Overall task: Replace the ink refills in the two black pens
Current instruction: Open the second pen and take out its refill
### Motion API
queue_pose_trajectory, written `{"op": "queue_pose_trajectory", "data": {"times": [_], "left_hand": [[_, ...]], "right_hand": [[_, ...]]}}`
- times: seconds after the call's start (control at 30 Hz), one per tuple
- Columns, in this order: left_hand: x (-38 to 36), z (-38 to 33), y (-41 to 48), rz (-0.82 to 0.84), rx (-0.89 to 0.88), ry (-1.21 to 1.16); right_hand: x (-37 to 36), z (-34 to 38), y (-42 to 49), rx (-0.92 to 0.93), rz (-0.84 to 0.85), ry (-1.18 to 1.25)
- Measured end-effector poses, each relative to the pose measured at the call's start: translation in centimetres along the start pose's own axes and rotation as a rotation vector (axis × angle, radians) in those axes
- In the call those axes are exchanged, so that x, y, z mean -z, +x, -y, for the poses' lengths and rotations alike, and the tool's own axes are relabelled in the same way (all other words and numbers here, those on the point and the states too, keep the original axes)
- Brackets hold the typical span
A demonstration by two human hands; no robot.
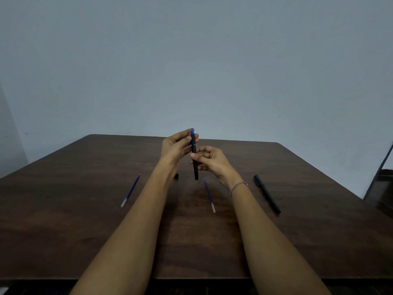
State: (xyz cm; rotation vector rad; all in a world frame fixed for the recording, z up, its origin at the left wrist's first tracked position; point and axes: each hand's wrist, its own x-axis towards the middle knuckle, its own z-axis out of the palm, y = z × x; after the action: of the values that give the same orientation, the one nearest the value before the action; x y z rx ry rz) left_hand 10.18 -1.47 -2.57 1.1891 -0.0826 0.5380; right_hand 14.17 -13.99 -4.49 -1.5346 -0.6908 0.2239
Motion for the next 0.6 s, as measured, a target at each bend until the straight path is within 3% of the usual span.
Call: {"op": "queue_pose_trajectory", "data": {"times": [0.2, 0.37, 0.47, 0.6], "left_hand": [[0.72, 0.43, 0.25, -0.053, -0.091, 0.097], [0.59, 0.59, 0.54, -0.075, -0.016, 0.043], [0.52, 0.48, 0.62, -0.030, 0.075, 0.037], [0.62, 0.48, 0.36, 0.045, 0.020, 0.119]], "right_hand": [[-0.08, -0.03, -0.09, 0.000, 0.011, 0.025], [-0.09, -0.05, -0.08, 0.019, 0.011, 0.008], [-0.03, -0.15, -0.01, 0.041, 0.010, 0.014], [0.03, -0.28, 0.06, 0.051, 0.002, 0.021]]}}
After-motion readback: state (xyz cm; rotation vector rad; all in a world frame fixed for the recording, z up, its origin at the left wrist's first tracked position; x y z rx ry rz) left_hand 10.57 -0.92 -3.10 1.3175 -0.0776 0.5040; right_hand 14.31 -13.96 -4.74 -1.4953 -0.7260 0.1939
